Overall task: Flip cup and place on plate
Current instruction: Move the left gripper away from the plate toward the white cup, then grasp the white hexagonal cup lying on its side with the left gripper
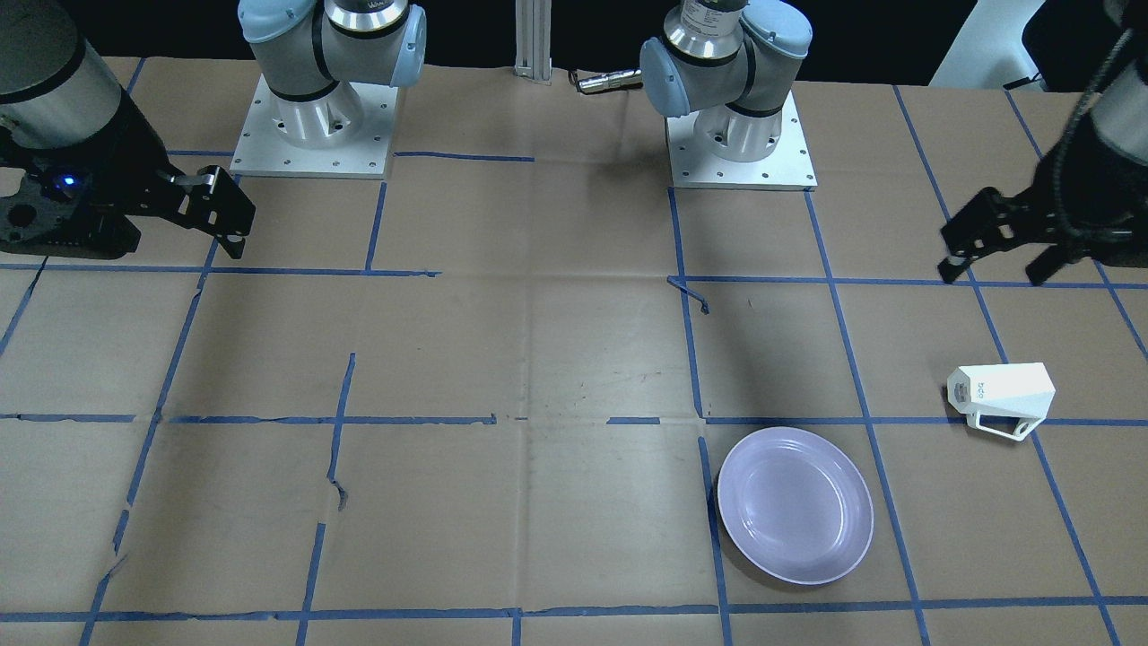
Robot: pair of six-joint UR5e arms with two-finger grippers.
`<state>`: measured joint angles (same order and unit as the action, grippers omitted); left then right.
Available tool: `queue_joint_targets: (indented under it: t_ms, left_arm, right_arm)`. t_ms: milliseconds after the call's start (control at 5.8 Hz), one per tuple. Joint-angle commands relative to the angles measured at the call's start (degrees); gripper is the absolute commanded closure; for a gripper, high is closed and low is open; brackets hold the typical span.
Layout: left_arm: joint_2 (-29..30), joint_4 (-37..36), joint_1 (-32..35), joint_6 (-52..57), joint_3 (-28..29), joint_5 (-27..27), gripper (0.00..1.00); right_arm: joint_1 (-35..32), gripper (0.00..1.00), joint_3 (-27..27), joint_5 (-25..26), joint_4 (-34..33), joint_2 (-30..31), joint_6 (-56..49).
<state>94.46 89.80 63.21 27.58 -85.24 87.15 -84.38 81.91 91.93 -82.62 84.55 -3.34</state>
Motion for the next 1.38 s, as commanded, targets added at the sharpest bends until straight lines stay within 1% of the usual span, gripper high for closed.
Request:
queue_joint_targets:
  t_ms: [0,172,345,517,690,862,1034,1207]
  left_arm:
    - [4.3,-1.8,-15.15,22.5,1.04,0.39,0.01]
    - [9.03,-3.21,-21.84,31.66,4.0,0.22,0.01]
    - [14.9,-3.14,-26.95,37.4,8.3,-0.22,0.01]
    - [18.01,-3.05,-28.91,40.59,10.95,-0.48,0.01]
    - [18.91,-2.53,-29.19,40.63,11.06,-2.14,0.01]
    - [20.48,2.35,-29.89,40.54,11.5,-7.81,0.01]
    - [25.11,7.88,-33.29,40.28,11.68,-16.92,0.01]
    - [29.68,11.76,-34.63,40.27,11.77,-23.8,0.01]
  right_arm:
    - [0.01,0.0,0.0,0.0,0.0,0.0,0.0]
    - [0.01,0.0,0.0,0.0,0.0,0.0,0.0]
    - [0.01,0.0,0.0,0.0,0.0,0.0,0.0]
    - [0.01,0.0,0.0,0.0,0.0,0.0,0.0]
    - [0.01,0.0,0.0,0.0,0.0,0.0,0.0]
    - [0.01,0.0,0.0,0.0,0.0,0.0,0.0]
    - [0.01,0.0,0.0,0.0,0.0,0.0,0.0]
    - [0.01,0.0,0.0,0.0,0.0,0.0,0.0]
